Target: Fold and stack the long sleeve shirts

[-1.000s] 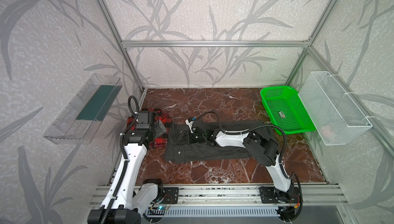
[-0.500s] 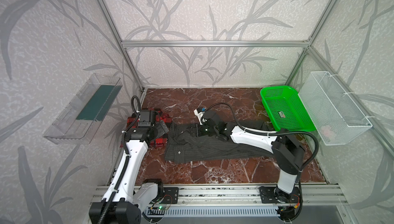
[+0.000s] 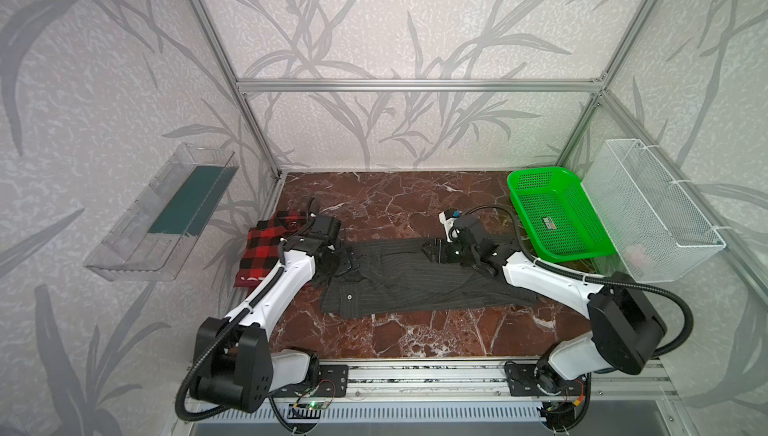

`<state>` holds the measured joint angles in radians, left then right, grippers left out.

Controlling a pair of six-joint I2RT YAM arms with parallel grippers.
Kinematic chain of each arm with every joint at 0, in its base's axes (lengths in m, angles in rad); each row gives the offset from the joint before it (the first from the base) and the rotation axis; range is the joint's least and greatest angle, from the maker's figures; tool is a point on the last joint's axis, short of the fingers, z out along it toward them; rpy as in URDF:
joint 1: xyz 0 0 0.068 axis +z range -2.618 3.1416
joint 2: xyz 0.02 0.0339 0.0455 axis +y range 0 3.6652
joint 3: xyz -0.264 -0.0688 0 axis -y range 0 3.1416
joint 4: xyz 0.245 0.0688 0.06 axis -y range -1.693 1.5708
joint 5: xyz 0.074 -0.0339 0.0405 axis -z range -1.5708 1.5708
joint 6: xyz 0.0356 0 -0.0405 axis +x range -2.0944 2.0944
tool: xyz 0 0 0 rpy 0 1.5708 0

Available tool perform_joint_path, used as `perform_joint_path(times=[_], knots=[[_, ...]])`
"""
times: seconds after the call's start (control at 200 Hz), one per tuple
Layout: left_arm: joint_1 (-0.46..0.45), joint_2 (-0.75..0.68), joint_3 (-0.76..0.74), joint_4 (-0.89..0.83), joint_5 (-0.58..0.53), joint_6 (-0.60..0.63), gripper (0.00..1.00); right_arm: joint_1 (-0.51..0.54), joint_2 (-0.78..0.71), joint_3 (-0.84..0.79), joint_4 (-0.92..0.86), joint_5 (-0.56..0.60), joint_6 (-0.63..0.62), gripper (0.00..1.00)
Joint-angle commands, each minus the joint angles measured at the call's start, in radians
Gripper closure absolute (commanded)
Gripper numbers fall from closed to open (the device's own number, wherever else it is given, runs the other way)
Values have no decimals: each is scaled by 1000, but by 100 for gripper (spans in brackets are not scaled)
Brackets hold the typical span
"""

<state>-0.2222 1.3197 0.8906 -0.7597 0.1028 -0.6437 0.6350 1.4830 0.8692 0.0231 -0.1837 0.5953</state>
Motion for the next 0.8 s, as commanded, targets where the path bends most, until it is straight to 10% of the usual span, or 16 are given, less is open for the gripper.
perform_joint_path(times=[0.0, 0.38, 0.795], knots=[[-60, 54, 16, 55, -6, -46, 7, -41, -66, -42, -27, 5, -45, 38], [-118, 203, 53, 105, -101, -48, 17, -101, -170, -136, -23, -16, -76, 38], [-121, 275, 97, 131, -121, -33, 61, -103, -190, -143, -24, -14, -96, 38]])
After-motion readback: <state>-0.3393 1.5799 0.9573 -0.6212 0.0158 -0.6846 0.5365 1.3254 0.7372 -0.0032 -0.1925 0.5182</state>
